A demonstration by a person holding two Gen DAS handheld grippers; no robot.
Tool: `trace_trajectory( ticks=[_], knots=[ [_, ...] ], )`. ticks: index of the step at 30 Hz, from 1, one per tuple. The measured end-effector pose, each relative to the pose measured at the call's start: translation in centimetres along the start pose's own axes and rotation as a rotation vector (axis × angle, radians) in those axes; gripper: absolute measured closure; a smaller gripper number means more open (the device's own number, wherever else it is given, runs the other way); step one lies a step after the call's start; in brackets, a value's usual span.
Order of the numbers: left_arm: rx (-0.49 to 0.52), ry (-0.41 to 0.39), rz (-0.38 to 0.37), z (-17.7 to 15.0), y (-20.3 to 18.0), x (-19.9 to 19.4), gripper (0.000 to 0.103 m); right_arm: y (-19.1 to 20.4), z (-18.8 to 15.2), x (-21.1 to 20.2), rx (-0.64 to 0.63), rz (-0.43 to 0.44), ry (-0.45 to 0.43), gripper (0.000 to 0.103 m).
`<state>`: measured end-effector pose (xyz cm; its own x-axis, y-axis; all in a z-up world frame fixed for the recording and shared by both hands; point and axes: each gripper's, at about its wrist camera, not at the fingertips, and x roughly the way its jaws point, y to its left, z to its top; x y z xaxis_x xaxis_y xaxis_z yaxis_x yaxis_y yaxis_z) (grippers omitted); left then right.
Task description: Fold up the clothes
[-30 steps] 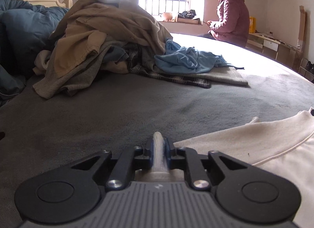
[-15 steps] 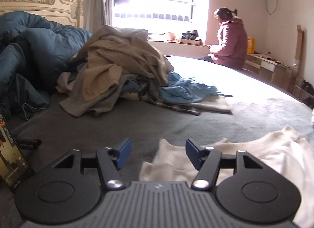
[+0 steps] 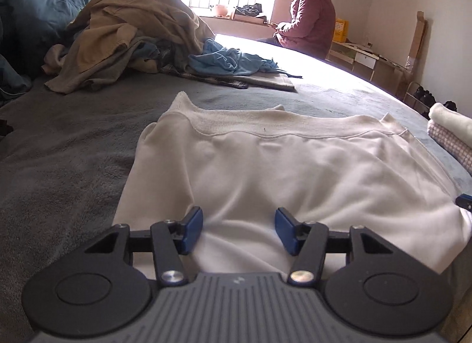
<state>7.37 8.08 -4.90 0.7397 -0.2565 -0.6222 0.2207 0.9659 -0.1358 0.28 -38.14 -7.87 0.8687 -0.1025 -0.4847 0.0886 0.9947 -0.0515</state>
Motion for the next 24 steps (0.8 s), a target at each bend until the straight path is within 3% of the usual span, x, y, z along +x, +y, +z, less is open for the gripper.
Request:
trace_trajectory(
  ticks=[1, 2, 3, 6, 9, 12, 14, 17, 18, 19, 21, 24],
  knots=[
    [-0.004, 0.0, 0.004, 0.0, 0.2, 0.0, 0.048, -1.8, -0.3, 0.0, 0.035, -0.055, 0.002, 0.083],
    [-0.01, -0.001, 0.005, 0.1, 0.3, 0.1, 0.05, -3.4, -0.5, -0.2, 0.088, -0.068, 0.006, 0.091],
    [-0.015, -0.001, 0.006, 0.1, 0.3, 0.1, 0.05, -4.9, -0.6, -0.5, 0.151, -0.091, 0.009, 0.092],
    [-0.025, -0.004, 0.011, 0.2, 0.5, 0.1, 0.05, -5.6, -0.5, -3.1, 0.217, -0.084, -0.071, 0.092],
    [-0.003, -0.005, 0.027, 0.2, 0.1, 0.1, 0.05, -2.2, 0.6, -5.6, 0.17, 0.027, -0.161, 0.092],
    [0.025, -0.01, 0.06, 0.2, 0.3, -0.6, 0.05, 2.1, 0.8, -5.4, 0.06, 0.183, -0.144, 0.094],
    [0.041, -0.016, 0.107, 0.1, 0.9, -1.6, 0.057, 3.4, 0.0, -3.9, -0.017, 0.149, -0.084, 0.094],
    [0.024, -0.032, 0.245, -0.6, 3.4, -4.4, 0.046, 0.1, -1.9, -1.8, 0.155, 0.125, -0.015, 0.095],
    [-0.002, -0.034, 0.268, -0.9, 4.4, -5.3, 0.047, -1.5, -1.9, -1.8, 0.291, 0.177, -0.007, 0.097],
    [-0.046, -0.035, 0.285, -1.3, 5.6, -6.3, 0.05, -1.9, -1.8, -1.7, 0.345, 0.187, 0.005, 0.101],
    [-0.156, -0.042, 0.255, -2.2, 7.8, -8.4, 0.05, -2.0, -1.8, -1.5, 0.393, 0.191, 0.023, 0.101],
    [-0.311, -0.03, 0.099, -3.9, 9.8, -10.2, 0.047, -0.7, -1.7, -1.3, 0.37, 0.16, 0.036, 0.101]
  ],
)
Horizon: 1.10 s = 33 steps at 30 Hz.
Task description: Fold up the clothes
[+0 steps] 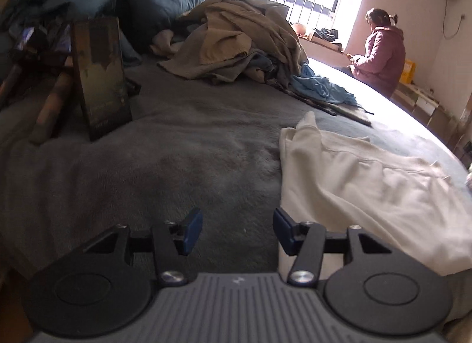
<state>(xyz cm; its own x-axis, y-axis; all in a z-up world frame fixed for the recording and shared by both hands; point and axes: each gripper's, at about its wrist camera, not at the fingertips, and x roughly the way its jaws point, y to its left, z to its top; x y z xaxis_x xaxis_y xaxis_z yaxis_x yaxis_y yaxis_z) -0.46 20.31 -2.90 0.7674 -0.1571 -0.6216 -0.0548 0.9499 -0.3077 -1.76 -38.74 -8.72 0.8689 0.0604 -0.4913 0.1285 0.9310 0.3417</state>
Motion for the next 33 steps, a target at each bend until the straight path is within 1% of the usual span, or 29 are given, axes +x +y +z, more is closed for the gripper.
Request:
trace_trajectory(
  ticks=[1, 2, 4, 5, 6, 7, 8, 9, 10, 11, 14, 16, 18, 19, 22, 24, 25, 27, 28, 30, 31, 33],
  knots=[
    [-0.059, 0.024, -0.065, -0.5, 0.7, -0.2, 0.044, 0.3, -0.1, 0.0, -0.01, -0.012, 0.0, 0.101],
    [-0.108, 0.044, -0.122, -1.0, 1.2, -0.3, 0.044, 0.4, -0.2, 0.0, -0.008, -0.018, -0.001, 0.101],
    [-0.152, 0.061, -0.197, -2.1, 1.4, -0.1, 0.043, 0.3, -0.2, 0.1, 0.017, -0.022, -0.001, 0.1],
    [-0.157, 0.066, -0.221, -2.8, 1.2, 0.2, 0.043, 0.2, -0.2, 0.1, 0.028, -0.023, 0.001, 0.1],
    [-0.153, 0.07, -0.226, -3.2, 1.0, 0.5, 0.043, 0.1, -0.1, 0.1, 0.034, -0.025, 0.006, 0.1],
    [-0.14, 0.069, -0.218, -3.6, 0.8, 0.8, 0.047, 0.1, 0.0, 0.1, 0.037, -0.028, 0.01, 0.1],
    [-0.122, 0.064, -0.203, -3.9, 0.4, 1.2, 0.055, 0.2, 0.1, 0.1, 0.029, -0.035, 0.014, 0.1],
    [-0.101, 0.051, -0.186, -4.3, 0.1, 1.5, 0.068, 0.4, 0.1, 0.1, 0.019, -0.042, 0.017, 0.1],
    [-0.08, 0.039, -0.178, -4.4, -0.1, 1.8, 0.087, 0.6, 0.1, 0.2, 0.009, -0.049, 0.019, 0.1],
    [-0.055, 0.025, -0.173, -4.3, -0.4, 1.6, 0.09, 0.7, 0.1, 0.2, -0.002, -0.056, 0.021, 0.1],
    [0.057, -0.051, -0.14, -3.1, -1.6, -0.4, 0.093, 1.1, 0.3, 0.4, -0.025, -0.072, 0.032, 0.1],
    [0.175, -0.129, -0.135, -1.7, -2.4, -2.9, 0.093, 1.4, 0.5, 0.4, -0.043, -0.081, 0.039, 0.1],
    [0.311, -0.175, -0.124, -1.0, -3.2, -4.5, 0.094, 1.5, 0.4, 0.4, -0.059, -0.086, 0.038, 0.1],
    [0.379, -0.177, -0.11, -1.0, -3.4, -4.6, 0.094, 1.5, 0.4, 0.4, -0.062, -0.087, 0.036, 0.1],
    [0.544, -0.113, -0.032, -2.4, -3.9, -2.7, 0.096, 1.5, 0.3, 0.5, -0.057, -0.088, 0.03, 0.1],
    [0.636, -0.088, 0.021, -3.5, -3.9, -1.7, 0.097, 1.4, 0.3, 0.5, -0.057, -0.087, 0.031, 0.1],
    [0.651, -0.08, 0.06, -3.7, -3.5, -1.4, 0.102, 1.4, 0.4, 0.5, -0.057, -0.086, 0.032, 0.1],
    [0.619, -0.066, 0.163, -3.7, -1.6, -0.9, 0.103, 1.4, 0.4, 0.6, -0.056, -0.086, 0.031, 0.1],
    [0.585, -0.056, 0.202, -3.5, -0.5, -0.9, 0.103, 1.3, 0.4, 0.6, -0.055, -0.086, 0.031, 0.1],
    [0.467, -0.029, 0.247, -2.6, 2.5, -1.8, 0.103, 1.3, 0.4, 0.7, -0.055, -0.086, 0.03, 0.1],
    [0.419, -0.023, 0.242, -2.4, 3.3, -2.5, 0.102, 1.3, 0.4, 0.7, -0.057, -0.087, 0.029, 0.1],
    [0.353, -0.031, 0.172, -2.3, 3.3, -4.2, 0.099, 1.4, 0.4, 0.8, -0.062, -0.089, 0.028, 0.1]
  ],
)
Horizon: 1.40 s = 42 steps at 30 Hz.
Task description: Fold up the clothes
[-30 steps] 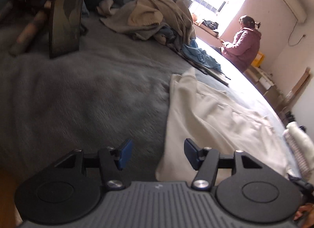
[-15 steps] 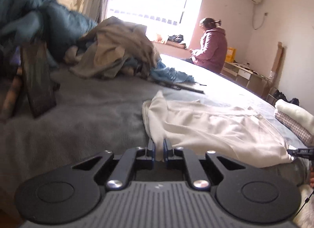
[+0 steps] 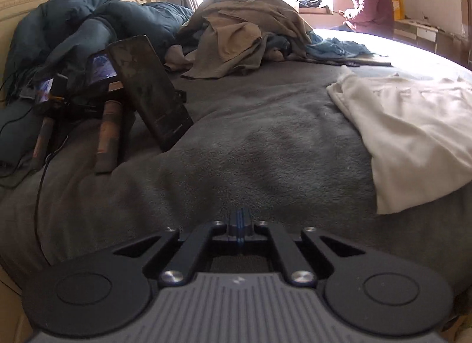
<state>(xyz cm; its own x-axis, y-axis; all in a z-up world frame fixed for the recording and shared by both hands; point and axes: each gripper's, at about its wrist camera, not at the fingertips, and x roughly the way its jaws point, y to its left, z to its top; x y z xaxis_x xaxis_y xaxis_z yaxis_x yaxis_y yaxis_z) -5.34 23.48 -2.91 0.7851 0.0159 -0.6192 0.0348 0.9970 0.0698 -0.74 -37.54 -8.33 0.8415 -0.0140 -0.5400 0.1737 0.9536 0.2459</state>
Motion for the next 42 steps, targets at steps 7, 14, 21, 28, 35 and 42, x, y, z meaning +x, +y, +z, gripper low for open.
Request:
trace_trajectory(
  ticks=[7, 14, 21, 28, 35, 42],
  knots=[
    [0.021, -0.07, -0.217, 0.1, -6.8, -2.3, 0.046, 0.2, -0.1, 0.1, -0.003, -0.009, -0.005, 0.1],
    [0.613, -0.218, -0.181, -0.9, -21.1, 0.0, 0.045, 0.2, -0.1, 0.0, -0.015, -0.004, -0.002, 0.1],
    [0.918, -0.223, -0.071, -2.1, -25.2, 3.5, 0.059, -0.2, -0.3, 0.0, -0.001, 0.016, -0.014, 0.1],
    [0.815, -0.13, 0.14, 0.4, -18.2, 4.1, 0.079, -0.2, -0.4, 0.0, -0.001, 0.022, -0.02, 0.1],
    [0.656, 0.075, 0.389, -0.9, -8.8, 5.3, 0.096, -0.2, -0.5, 0.0, 0.008, 0.023, -0.025, 0.1],
    [0.307, 0.002, 0.337, 1.0, -5.2, -0.6, 0.077, -0.1, -0.5, 0.0, 0.0, 0.018, -0.021, 0.1]
  ],
)
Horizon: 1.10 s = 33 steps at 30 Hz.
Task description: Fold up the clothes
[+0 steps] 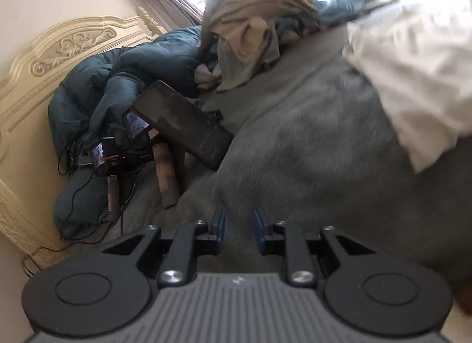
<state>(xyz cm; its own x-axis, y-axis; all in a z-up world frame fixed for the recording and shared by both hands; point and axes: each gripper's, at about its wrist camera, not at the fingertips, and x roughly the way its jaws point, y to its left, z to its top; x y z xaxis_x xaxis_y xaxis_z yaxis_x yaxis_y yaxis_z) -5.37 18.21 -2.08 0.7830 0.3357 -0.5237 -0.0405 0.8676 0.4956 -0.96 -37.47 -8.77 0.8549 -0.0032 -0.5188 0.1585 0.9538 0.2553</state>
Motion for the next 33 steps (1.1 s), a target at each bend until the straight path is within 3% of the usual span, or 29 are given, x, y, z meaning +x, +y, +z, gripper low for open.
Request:
trace_trajectory(
  ticks=[2, 5, 8, 12, 14, 17, 19, 22, 25, 27, 29, 33],
  knots=[
    [-0.121, -0.076, -0.129, 1.5, -0.2, -1.8, 0.063, 0.2, 0.0, 0.0, -0.003, -0.008, -0.002, 0.1],
    [-0.238, -0.184, -0.387, 3.6, -2.1, -2.8, 0.062, 0.6, -0.1, -0.1, -0.021, -0.023, -0.006, 0.099],
    [-0.295, -0.188, -0.546, 4.9, -5.0, -1.1, 0.059, 1.0, 0.0, -0.1, -0.056, -0.037, -0.006, 0.098],
    [-0.392, -0.065, -0.45, 4.8, -5.9, 2.2, 0.061, 1.1, 0.3, -0.6, -0.094, -0.05, -0.009, 0.098],
    [-0.481, -0.075, -0.462, 4.5, -4.7, 2.1, 0.059, 1.1, 0.6, -1.4, -0.082, -0.078, -0.019, 0.098],
    [-0.475, -0.125, -0.467, 5.2, -4.3, 1.6, 0.05, 1.9, 1.5, -2.6, -0.071, -0.137, -0.068, 0.096],
    [-0.459, -0.149, -0.477, 6.1, -4.4, 1.7, 0.046, 3.3, 2.1, -3.1, -0.079, -0.081, -0.115, 0.095],
    [-0.455, -0.13, -0.524, 7.9, -6.2, 3.6, 0.043, 7.4, 1.9, -2.4, -0.191, 0.074, -0.134, 0.095],
    [-0.455, -0.106, -0.527, 8.9, -8.4, 5.4, 0.041, 11.1, 0.4, -0.9, -0.318, 0.211, -0.109, 0.095],
    [-0.441, -0.091, -0.499, 8.6, -9.3, 6.4, 0.041, 12.0, -1.0, 0.1, -0.382, 0.258, -0.078, 0.098],
    [-0.422, -0.076, -0.467, 8.2, -10.0, 7.2, 0.041, 10.0, -1.4, 0.4, -0.368, 0.23, -0.065, 0.101],
    [-0.411, -0.086, -0.451, 7.8, -9.9, 7.7, 0.037, 1.8, -0.1, -0.9, -0.159, 0.054, -0.094, 0.101]
  ],
)
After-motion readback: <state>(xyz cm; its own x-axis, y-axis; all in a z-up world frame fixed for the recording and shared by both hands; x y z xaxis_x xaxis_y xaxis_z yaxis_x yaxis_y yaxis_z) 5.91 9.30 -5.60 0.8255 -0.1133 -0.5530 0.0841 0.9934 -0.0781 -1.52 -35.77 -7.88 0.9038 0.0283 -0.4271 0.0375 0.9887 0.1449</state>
